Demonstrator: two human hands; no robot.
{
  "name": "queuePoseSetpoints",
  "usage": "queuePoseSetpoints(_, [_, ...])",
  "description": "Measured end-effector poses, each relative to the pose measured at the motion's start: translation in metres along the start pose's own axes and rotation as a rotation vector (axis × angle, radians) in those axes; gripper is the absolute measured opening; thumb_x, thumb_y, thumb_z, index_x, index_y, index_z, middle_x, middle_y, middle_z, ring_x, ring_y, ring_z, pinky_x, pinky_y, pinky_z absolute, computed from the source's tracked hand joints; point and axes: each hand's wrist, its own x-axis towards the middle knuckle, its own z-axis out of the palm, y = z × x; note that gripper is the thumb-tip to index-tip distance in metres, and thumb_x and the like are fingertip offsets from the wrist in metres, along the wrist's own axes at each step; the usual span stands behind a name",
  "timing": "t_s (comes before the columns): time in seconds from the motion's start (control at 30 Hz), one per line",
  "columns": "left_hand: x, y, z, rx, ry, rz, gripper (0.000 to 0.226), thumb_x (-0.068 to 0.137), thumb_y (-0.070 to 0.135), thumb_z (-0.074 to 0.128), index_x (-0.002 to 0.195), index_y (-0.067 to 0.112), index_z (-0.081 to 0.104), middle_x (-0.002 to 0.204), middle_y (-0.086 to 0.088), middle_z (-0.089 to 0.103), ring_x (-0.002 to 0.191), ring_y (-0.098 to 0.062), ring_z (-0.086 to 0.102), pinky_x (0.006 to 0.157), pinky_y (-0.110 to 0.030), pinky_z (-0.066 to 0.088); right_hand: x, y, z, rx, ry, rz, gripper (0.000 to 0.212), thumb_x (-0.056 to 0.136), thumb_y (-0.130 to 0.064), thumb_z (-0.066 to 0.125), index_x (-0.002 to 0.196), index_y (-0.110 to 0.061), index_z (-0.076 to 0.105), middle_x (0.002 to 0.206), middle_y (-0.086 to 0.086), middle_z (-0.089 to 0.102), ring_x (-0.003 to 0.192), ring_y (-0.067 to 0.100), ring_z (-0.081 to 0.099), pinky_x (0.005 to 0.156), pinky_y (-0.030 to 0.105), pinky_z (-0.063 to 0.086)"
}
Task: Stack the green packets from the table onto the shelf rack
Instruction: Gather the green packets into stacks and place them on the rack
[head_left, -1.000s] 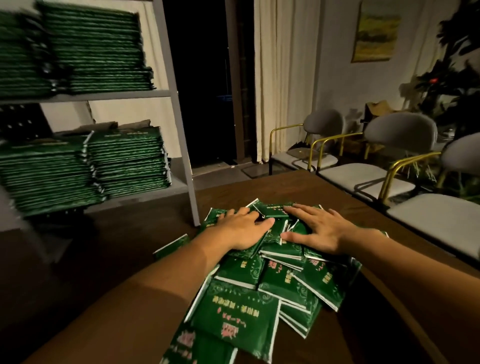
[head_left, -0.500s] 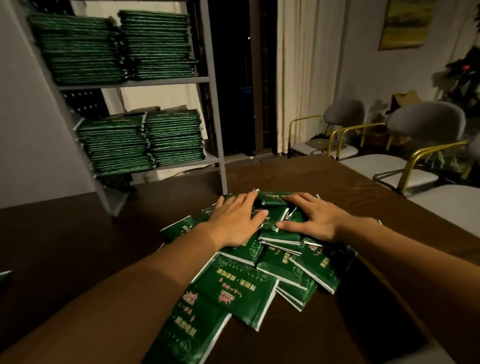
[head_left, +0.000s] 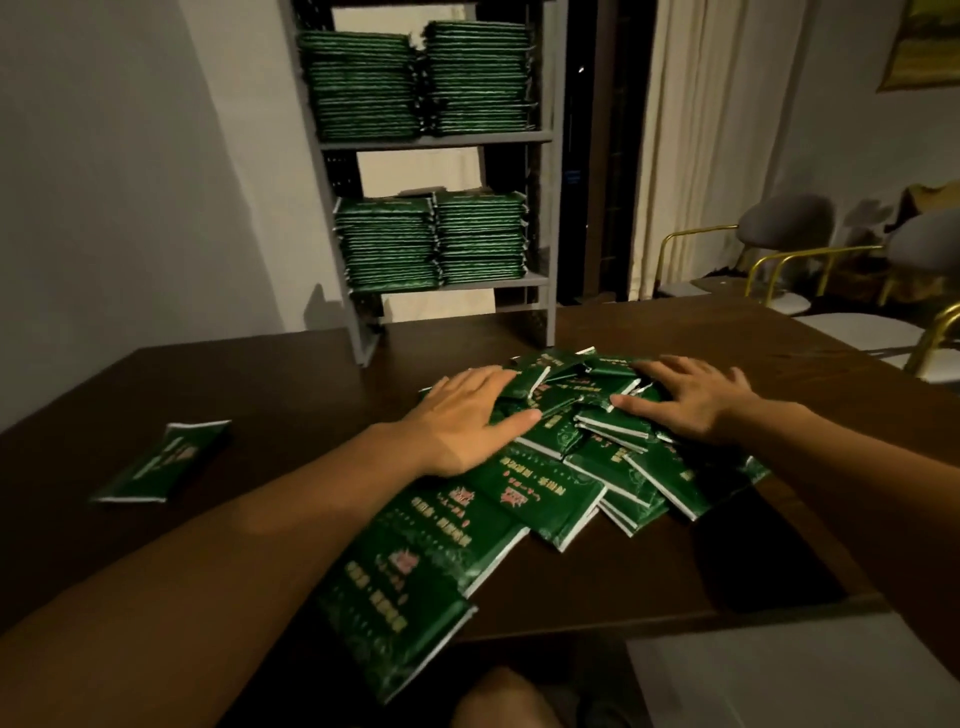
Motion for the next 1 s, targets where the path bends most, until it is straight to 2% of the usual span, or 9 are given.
queuePoseSetpoints(0.17, [-0.052,-0.018,-0.001,0.018,0.014,0.006,0.076,0.098,0.069,0.027,0.160,0.027,0.015,0.168,0.002,0.014,0.153,-0.018,0.014,0.124,-0.042,0.013,-0.023,-0.011,0.001,0.002,0.118,0.032,0.122,0.053,-0.105,-0.001,0.157,-0.041,0.007,0.168,0.004,0.006,0.153,0.033,0.008,0.118,0.066,0.001])
queuePoseSetpoints(0.27, [-0.073,-0.020,-0.006,0.013,0.015,-0.022,0.074,0.099,0.068,0.026,0.160,0.028,0.016,0.168,0.003,0.012,0.153,-0.017,0.013,0.125,-0.043,0.012,-0.043,-0.032,0.000,-0.042,0.140,-0.089,0.124,0.051,-0.103,0.000,0.157,-0.039,0.010,0.167,0.003,0.009,0.152,0.032,0.010,0.119,0.063,0.002])
queuePoseSetpoints(0.4, [-0.103,-0.018,-0.006,-0.001,0.009,0.000,0.080,0.093,0.074,0.023,0.160,0.031,0.016,0.168,0.004,0.011,0.154,-0.016,0.011,0.125,-0.046,0.012,-0.070,-0.083,0.006,-0.061,0.052,-0.266,0.115,0.058,-0.103,0.017,0.156,-0.044,0.009,0.168,0.000,0.004,0.153,0.031,0.008,0.121,0.061,0.006])
queuePoseSetpoints(0.47, [-0.117,-0.014,-0.005,-0.008,-0.020,0.020,0.089,0.086,0.080,0.021,0.160,0.032,0.013,0.169,0.005,0.008,0.155,-0.017,0.008,0.125,-0.048,0.009,-0.081,-0.105,0.011,-0.081,-0.012,-0.292,0.114,0.060,-0.102,0.031,0.156,-0.046,0.004,0.168,-0.003,-0.004,0.154,0.030,0.000,0.119,0.063,0.000])
queuePoseSetpoints(0.57, [-0.134,-0.010,0.003,0.038,-0.098,0.050,0.094,0.084,0.083,0.028,0.161,0.034,0.005,0.169,0.008,-0.002,0.155,-0.016,-0.001,0.126,-0.046,0.000,-0.089,-0.113,0.016,-0.097,-0.072,-0.264,0.116,0.058,-0.097,0.040,0.154,-0.050,-0.003,0.167,-0.004,-0.013,0.153,0.029,-0.009,0.118,0.064,-0.007])
queuePoseSetpoints(0.7, [-0.135,-0.019,0.014,0.088,-0.099,0.022,0.101,0.081,0.089,0.031,0.160,0.036,-0.002,0.169,0.009,-0.008,0.155,-0.016,-0.006,0.126,-0.049,-0.002,-0.084,-0.093,0.013,-0.058,-0.050,-0.181,0.122,0.053,-0.100,0.041,0.155,-0.049,-0.004,0.167,-0.002,-0.015,0.153,0.033,-0.008,0.118,0.067,-0.003])
queuePoseSetpoints(0.83, [-0.120,-0.033,0.012,0.050,-0.048,-0.037,0.111,0.072,0.094,0.026,0.161,0.033,0.000,0.169,0.005,-0.004,0.155,-0.019,-0.002,0.126,-0.049,0.003,-0.072,-0.068,0.012,0.028,0.064,-0.109,0.132,0.039,-0.111,0.026,0.154,-0.052,-0.001,0.167,-0.002,-0.012,0.153,0.033,-0.002,0.117,0.070,0.005])
queuePoseSetpoints(0.93, [-0.109,-0.046,0.012,0.018,-0.055,-0.066,0.122,0.061,0.101,0.020,0.160,0.032,-0.001,0.169,0.005,-0.003,0.155,-0.021,0.000,0.125,-0.050,0.004,-0.061,-0.050,0.004,0.074,0.223,-0.091,0.128,0.043,-0.110,0.025,0.154,-0.049,0.008,0.167,-0.003,-0.002,0.152,0.034,0.008,0.117,0.068,0.014])
queuePoseSetpoints(1.0, [-0.103,-0.054,0.012,-0.016,-0.052,-0.098,0.115,0.068,0.097,0.026,0.160,0.033,-0.001,0.169,0.007,-0.003,0.155,-0.020,0.000,0.125,-0.050,0.005,-0.053,-0.038,0.001,0.080,0.253,-0.050,0.126,0.044,-0.110,0.025,0.153,-0.049,0.010,0.167,-0.003,0.001,0.152,0.034,0.010,0.118,0.067,0.014])
